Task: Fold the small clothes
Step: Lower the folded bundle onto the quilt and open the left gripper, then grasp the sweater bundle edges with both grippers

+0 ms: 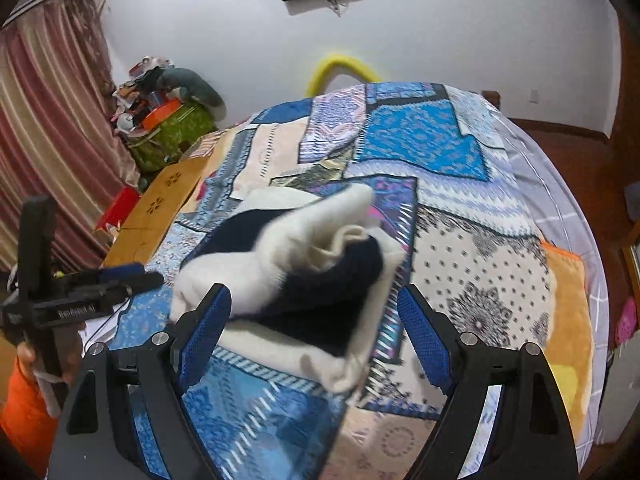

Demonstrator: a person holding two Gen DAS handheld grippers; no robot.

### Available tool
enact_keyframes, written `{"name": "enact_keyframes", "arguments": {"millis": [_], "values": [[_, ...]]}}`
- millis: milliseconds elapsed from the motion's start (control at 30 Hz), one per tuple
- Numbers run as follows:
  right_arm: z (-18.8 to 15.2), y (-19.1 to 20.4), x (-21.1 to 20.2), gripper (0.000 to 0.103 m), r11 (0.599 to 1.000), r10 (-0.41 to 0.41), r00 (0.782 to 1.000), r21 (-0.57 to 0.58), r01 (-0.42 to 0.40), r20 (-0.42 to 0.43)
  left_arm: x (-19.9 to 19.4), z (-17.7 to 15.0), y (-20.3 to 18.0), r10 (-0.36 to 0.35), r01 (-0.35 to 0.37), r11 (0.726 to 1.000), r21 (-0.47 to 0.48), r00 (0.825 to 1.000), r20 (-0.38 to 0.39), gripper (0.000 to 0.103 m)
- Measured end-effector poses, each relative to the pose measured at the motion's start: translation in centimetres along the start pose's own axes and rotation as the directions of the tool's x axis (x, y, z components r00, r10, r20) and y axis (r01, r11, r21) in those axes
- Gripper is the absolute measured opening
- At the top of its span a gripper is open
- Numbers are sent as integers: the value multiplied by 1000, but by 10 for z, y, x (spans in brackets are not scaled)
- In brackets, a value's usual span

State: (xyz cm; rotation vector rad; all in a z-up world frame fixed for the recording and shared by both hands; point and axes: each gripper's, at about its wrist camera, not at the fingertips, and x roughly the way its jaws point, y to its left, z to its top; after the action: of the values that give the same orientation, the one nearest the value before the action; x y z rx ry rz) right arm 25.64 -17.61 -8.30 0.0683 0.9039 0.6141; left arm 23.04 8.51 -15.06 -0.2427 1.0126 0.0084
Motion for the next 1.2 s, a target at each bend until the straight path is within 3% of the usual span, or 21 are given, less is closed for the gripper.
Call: {"name": "enact_keyframes", "arguments": {"millis": [333, 533, 667, 800, 1033, 1200], "values": [[11, 14, 28, 82, 1000, -4, 1000, 15, 4, -18, 23, -36, 23, -10, 6, 999, -41, 994, -105, 70], [13, 18, 33, 66, 1000, -17, 999, 5, 17, -31, 47, -48, 15, -19, 13, 999, -35, 987, -160, 71], [7, 19, 37, 47, 1000, -14, 998, -17, 13, -55, 54, -45, 21, 35, -43, 997, -67, 992, -120, 71], [1, 19, 39, 30, 999, -12, 998, -32, 10, -62, 50, -45, 30, 31, -40, 993, -113, 997, -73, 71], [0, 28, 8, 18, 999, 21, 999, -47, -19, 33, 45, -43, 43, 8, -17, 983, -184, 999, -48, 71], [-11, 29, 5, 16, 997, 24, 999, -73, -22, 23, 41, -40, 48, 16, -24, 979, -203, 999, -40, 71]]}}
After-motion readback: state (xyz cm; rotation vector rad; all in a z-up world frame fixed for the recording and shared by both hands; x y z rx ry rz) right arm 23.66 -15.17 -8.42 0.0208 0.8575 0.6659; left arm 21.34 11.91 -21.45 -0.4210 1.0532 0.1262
